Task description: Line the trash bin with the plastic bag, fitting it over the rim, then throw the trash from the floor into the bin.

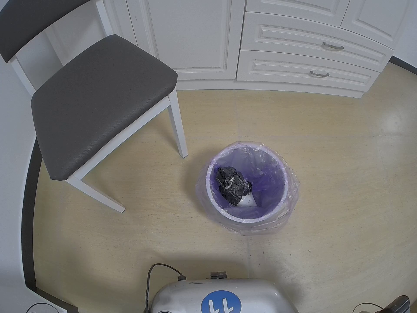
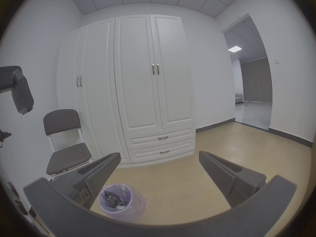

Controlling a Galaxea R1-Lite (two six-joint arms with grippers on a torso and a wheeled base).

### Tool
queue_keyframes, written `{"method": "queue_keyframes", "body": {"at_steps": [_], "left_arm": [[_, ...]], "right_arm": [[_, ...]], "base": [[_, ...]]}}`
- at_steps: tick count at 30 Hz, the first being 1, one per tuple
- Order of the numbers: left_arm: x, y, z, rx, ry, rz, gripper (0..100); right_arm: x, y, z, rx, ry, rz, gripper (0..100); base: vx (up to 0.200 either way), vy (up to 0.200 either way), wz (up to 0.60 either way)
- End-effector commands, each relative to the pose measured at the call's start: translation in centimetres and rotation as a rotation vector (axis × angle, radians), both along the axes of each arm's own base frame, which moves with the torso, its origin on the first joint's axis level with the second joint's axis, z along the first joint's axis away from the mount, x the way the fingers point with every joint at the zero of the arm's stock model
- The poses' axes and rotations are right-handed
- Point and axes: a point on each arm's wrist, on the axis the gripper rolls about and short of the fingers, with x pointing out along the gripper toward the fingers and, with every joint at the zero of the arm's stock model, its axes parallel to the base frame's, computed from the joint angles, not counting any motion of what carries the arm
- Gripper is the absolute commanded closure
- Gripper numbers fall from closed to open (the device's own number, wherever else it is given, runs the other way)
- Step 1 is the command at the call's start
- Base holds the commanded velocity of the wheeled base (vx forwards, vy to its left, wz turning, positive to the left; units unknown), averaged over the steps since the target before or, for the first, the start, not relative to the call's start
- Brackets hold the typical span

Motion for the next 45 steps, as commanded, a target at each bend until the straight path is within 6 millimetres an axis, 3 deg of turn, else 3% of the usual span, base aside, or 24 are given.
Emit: {"method": "queue_keyframes", "body": {"at_steps": [1, 13, 23, 29, 34, 45], "left_arm": [[-0.7, -0.1, -0.3, 0.017, -0.030, -0.031, 0], [-0.4, -0.6, -2.4, 0.065, -0.022, -0.101, 0], [3.3, -0.7, -6.2, 0.081, 0.052, -0.135, 0], [5.8, -0.8, -9.8, 0.085, 0.096, -0.154, 0], [6.9, -0.8, -12.2, 0.077, 0.171, -0.160, 0], [7.3, -0.8, -14.6, 0.053, 0.390, -0.162, 0]], "right_arm": [[-0.2, 0.0, -0.9, -0.006, -0.012, 0.006, 0], [1.7, 0.0, -2.5, -0.111, -0.140, -0.036, 0], [2.8, 0.0, -4.1, -0.115, -0.156, -0.050, 0], [3.9, 0.0, -6.3, -0.163, -0.139, -0.078, 0], [4.3, 0.0, -7.0, -0.106, -0.071, -0.062, 0], [5.3, -0.1, -9.1, -0.065, 0.158, -0.049, 0]], "base": [[0.000, 0.000, 0.00], [0.000, 0.000, 0.00], [0.000, 0.000, 0.00], [0.000, 0.000, 0.00], [0.000, 0.000, 0.00], [0.000, 0.000, 0.00]]}}
